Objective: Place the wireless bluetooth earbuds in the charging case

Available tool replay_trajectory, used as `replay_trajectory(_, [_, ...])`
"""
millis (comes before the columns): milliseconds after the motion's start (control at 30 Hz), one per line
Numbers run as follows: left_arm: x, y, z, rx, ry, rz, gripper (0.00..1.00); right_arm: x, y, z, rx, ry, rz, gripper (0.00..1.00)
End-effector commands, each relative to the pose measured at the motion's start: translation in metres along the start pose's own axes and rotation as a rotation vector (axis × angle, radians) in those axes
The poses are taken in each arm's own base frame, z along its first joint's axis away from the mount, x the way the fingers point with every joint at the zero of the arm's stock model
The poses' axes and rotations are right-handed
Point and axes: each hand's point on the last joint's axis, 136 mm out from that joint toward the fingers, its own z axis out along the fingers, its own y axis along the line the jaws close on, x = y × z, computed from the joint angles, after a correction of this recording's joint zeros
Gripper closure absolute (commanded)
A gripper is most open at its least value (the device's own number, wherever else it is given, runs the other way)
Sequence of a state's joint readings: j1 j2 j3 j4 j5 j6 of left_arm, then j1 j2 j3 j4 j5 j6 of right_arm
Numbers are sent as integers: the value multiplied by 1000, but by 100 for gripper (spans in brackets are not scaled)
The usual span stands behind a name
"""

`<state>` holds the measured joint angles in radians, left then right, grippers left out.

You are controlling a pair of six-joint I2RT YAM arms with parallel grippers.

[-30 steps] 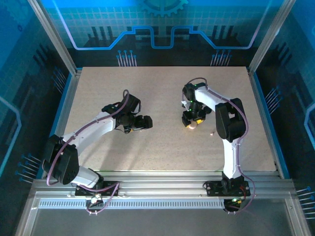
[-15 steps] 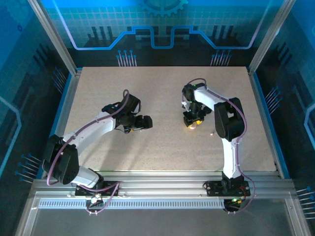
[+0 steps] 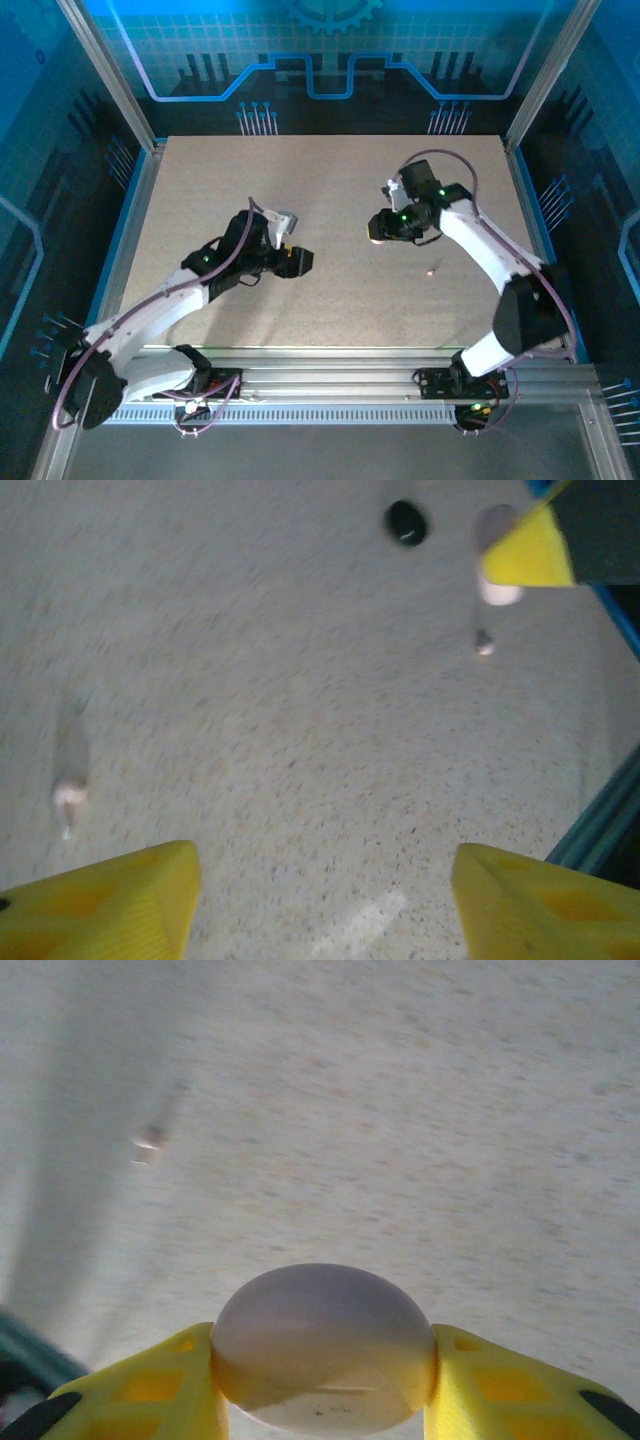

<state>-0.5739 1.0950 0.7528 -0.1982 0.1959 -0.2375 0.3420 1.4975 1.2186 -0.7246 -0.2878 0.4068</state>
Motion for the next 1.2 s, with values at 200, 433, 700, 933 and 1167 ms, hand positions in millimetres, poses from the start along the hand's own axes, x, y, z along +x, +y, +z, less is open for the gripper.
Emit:
replay_trajectory(200, [-18,-49,-18,199,-374,507,37,-3,82,-16,-400,-155,178,63])
replay_trajectory(433, [-24,-59,-13,214,-470,586,40,5,116,-38,-531,-251,147,63])
replay_trajectory(700, [-29,-70,-3,217,-504,605,38,27,124,-38,-578,-263,154,63])
replay_trajectory(933, [-38,-71,0,189,-543,573,39,39,136,-40,-603,-256,136,63])
replay_trajectory(1167, [-44,-75,-2,203,-580,534,44,41,143,-39,-629,-268,137,63])
